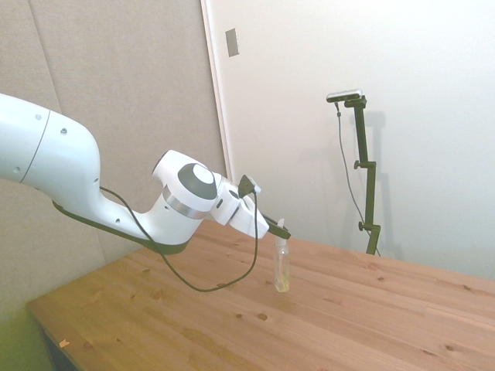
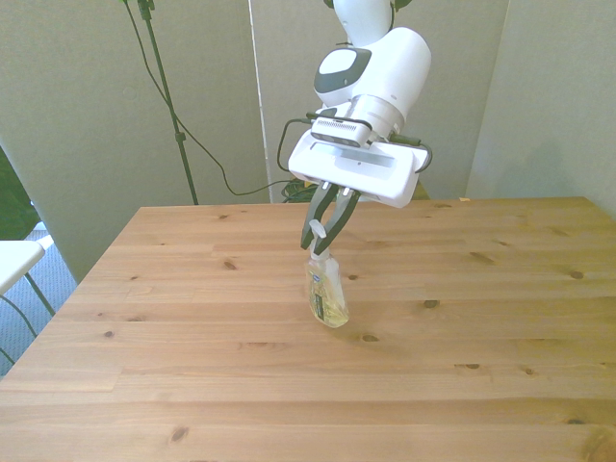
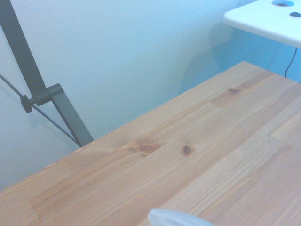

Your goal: Stand the sanitizer

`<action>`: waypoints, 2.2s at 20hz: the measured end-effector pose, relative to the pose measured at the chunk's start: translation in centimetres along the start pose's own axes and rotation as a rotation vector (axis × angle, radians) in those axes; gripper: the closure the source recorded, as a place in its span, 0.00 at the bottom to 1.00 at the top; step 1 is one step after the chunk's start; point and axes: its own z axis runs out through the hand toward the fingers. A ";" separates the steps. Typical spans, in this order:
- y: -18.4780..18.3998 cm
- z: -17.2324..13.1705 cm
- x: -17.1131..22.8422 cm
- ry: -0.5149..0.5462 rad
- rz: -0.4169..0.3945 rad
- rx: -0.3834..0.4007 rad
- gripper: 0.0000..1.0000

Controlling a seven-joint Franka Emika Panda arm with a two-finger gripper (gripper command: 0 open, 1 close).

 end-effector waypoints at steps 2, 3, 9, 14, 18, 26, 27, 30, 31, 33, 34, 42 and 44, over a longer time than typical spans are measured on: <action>0.6 0.4 -0.6 0.002 -0.002 -0.006 1.00; 1.0 0.6 -0.8 0.002 -0.002 -0.011 1.00; 1.4 0.7 -1.1 0.007 -0.006 -0.009 0.00; 1.5 0.6 -1.1 0.006 -0.006 -0.011 0.00; 2.1 0.8 -1.4 0.002 -0.010 -0.021 0.00; 3.2 1.3 -2.0 -0.009 -0.017 -0.046 0.00; 3.3 1.3 -2.1 -0.013 -0.018 -0.052 0.00; 3.6 1.4 -2.2 -0.025 -0.031 -0.065 0.00; 3.8 1.5 -2.4 -0.036 -0.039 -0.074 0.00; 4.3 1.6 -2.8 -0.068 -0.063 -0.097 0.00; 4.6 1.5 -3.1 -0.089 -0.080 -0.105 0.00; 5.2 0.5 -4.0 -0.230 -0.161 -0.159 0.00; 5.3 -0.1 -4.0 -0.280 -0.183 -0.199 0.00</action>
